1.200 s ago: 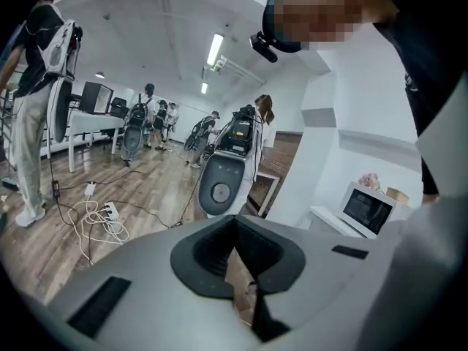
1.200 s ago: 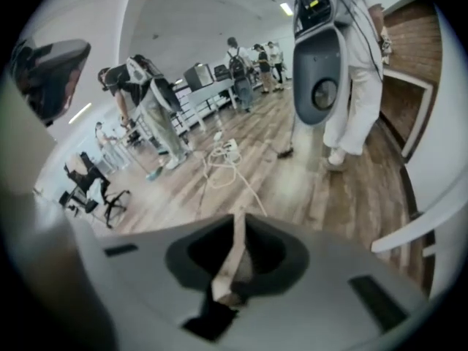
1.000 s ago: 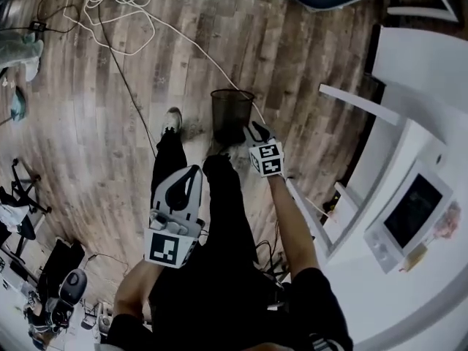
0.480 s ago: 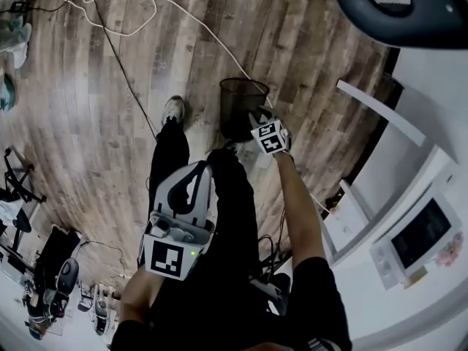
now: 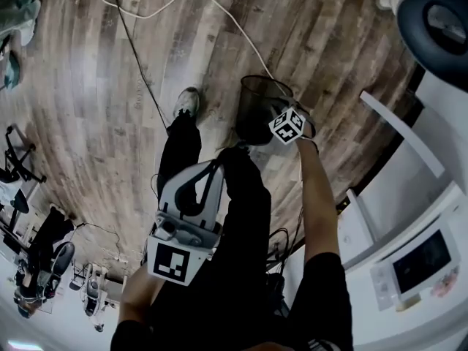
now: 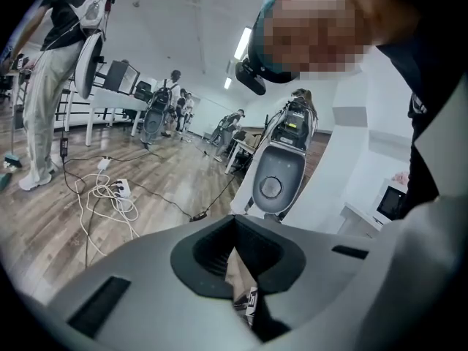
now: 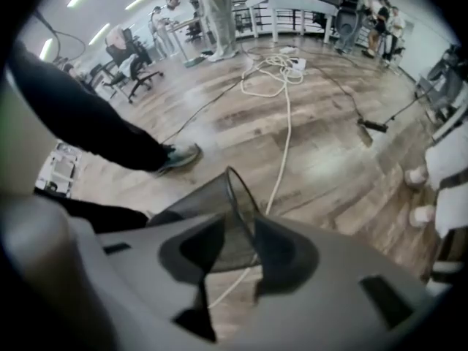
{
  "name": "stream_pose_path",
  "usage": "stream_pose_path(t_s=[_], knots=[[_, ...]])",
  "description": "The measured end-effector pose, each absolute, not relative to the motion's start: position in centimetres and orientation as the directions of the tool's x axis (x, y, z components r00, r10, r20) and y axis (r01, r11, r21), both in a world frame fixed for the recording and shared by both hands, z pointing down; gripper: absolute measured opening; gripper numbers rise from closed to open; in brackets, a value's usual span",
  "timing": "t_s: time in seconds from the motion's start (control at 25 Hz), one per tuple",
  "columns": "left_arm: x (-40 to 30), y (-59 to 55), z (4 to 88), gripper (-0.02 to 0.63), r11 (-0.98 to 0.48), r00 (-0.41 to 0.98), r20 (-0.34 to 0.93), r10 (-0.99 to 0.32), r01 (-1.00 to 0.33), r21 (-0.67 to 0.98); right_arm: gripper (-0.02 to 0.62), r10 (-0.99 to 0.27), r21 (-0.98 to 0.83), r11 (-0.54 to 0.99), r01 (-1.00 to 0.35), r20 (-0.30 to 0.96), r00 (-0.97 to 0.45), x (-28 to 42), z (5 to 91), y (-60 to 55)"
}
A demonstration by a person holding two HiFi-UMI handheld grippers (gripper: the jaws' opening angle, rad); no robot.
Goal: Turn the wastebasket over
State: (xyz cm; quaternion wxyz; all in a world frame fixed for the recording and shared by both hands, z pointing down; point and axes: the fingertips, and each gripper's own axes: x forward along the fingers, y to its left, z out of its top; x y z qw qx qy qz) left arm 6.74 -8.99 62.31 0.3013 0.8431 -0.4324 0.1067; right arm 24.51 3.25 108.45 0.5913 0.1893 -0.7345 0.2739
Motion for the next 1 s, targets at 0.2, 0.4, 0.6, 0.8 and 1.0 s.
stream_pose_path(t_s=[0.2, 0.4, 0.6, 0.8, 1.0], knots=[[6.4, -9.2, 64.0, 0.034, -0.444, 0.604, 0.459, -0.652, -0.794, 0.415, 0.138, 0.153, -0.241, 0.839, -0.488, 0.965, -0.212, 24.6, 110.4, 3.6], [5.8, -9.2, 64.9, 0.032, -0.427, 0.600, 0.471, -0.646, -0.796, 0.428, 0.139, 0.230, -0.293, 0.857, -0.423, 0.953, -0.194, 24.3, 111.6, 4.5], [5.2, -9.5, 65.2, 0.034, -0.428, 0.599, 0.477, -0.643, -0.798, 0.425, 0.138, 0.212, -0.266, 0.872, -0.410, 0.962, -0.174, 24.3, 112.6, 4.5], [4.6, -9.5, 65.3, 0.034, -0.425, 0.595, 0.481, -0.644, -0.801, 0.423, 0.114, 0.206, -0.257, 0.872, -0.417, 0.965, -0.164, 24.1, 112.6, 4.0], [4.0, -9.4, 64.9, 0.034, -0.426, 0.597, 0.477, -0.645, -0.799, 0.424, 0.071, 0.212, -0.263, 0.874, -0.408, 0.963, -0.166, 23.5, 112.0, 4.2]])
